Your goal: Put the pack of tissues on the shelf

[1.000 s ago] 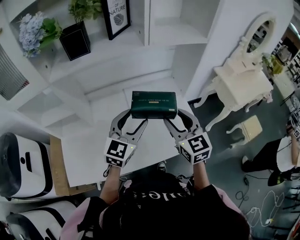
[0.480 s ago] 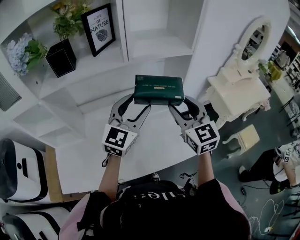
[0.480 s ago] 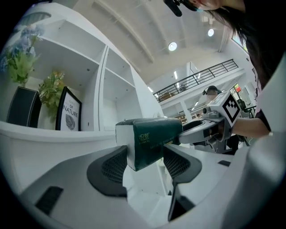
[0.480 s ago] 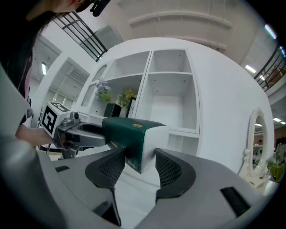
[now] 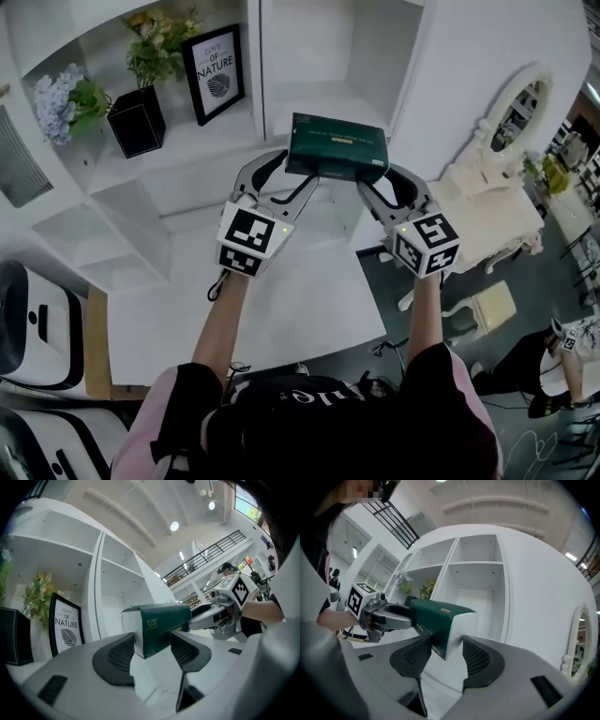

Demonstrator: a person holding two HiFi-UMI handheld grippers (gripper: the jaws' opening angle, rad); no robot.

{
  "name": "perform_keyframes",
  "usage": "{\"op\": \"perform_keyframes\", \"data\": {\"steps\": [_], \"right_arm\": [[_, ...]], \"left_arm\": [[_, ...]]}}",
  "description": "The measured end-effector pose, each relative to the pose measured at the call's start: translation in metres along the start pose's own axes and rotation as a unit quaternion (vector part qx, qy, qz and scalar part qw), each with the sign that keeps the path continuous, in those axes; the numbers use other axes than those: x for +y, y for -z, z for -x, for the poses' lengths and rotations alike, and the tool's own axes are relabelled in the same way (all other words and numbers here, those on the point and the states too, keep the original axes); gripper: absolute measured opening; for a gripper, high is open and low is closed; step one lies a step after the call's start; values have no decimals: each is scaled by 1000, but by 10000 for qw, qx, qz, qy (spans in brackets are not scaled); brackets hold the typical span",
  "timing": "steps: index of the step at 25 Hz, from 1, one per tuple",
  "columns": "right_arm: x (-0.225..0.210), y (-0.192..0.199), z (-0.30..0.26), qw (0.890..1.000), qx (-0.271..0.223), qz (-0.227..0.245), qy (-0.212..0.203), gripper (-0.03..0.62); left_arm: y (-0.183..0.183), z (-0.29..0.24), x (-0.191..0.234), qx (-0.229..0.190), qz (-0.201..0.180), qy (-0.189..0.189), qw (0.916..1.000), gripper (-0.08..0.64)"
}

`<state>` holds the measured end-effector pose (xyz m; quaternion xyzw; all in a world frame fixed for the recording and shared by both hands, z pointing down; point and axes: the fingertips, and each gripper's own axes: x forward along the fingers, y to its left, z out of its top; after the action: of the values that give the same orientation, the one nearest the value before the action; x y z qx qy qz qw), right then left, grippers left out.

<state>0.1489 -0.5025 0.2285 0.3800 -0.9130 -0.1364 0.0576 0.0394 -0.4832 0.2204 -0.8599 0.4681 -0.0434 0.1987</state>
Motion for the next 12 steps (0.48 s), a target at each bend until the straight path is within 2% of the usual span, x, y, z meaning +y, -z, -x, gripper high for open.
{"op": "perform_keyframes", "data": {"steps": [8,12], "right_arm": [[-39,-18,-32,9989,64,462,-61,232],[-55,-22,-49,9992,66,381,-122,232]], "left_arm": [[-1,-39,24,374,46,-160,9992,252],[-10,-55,36,450,103,-281,9985,252]]}}
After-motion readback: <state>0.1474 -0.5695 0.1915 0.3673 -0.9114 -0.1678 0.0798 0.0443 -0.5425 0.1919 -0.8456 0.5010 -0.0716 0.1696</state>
